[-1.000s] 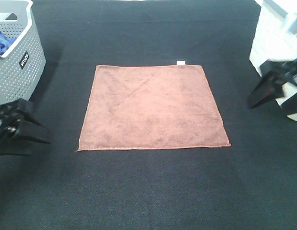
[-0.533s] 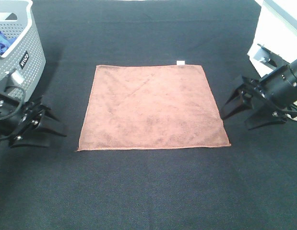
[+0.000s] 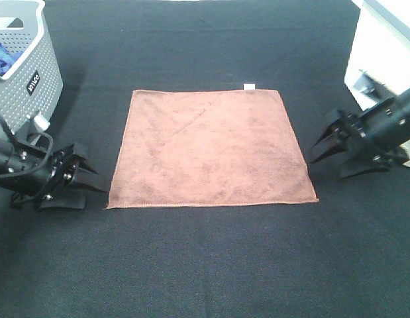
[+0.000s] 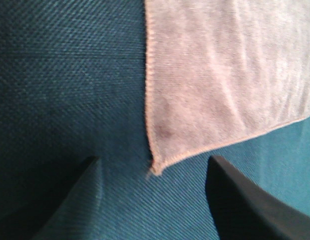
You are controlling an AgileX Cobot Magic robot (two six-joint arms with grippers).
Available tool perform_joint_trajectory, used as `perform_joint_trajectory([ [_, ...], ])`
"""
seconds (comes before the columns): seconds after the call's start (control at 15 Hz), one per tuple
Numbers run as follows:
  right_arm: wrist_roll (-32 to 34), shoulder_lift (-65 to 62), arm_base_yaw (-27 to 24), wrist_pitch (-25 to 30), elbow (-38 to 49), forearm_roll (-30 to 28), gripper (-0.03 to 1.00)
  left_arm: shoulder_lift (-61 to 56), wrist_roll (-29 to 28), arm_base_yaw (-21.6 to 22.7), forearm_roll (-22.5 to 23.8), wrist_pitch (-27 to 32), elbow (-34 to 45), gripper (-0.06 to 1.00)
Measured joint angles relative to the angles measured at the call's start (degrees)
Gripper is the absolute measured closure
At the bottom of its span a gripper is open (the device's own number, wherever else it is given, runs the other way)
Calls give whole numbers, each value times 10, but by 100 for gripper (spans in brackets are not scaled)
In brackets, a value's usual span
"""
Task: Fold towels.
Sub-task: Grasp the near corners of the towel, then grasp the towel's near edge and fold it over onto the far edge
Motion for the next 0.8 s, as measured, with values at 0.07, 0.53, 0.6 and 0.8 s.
perform_joint_trajectory([
  [0.07, -7, 13, 6, -3, 0, 1, 25, 6, 14, -4, -21, 2, -2, 36],
  [0.53, -19, 86, 71, 16, -56, 57, 26, 66, 93, -85, -129, 17, -66, 36],
  [0.6, -7, 92, 76, 15, -61, 58, 31, 68, 93, -87, -128, 14, -69, 39],
  [0.8, 27, 99, 70, 8, -68, 39, 59, 73, 90, -87, -111, -6, -69, 71],
])
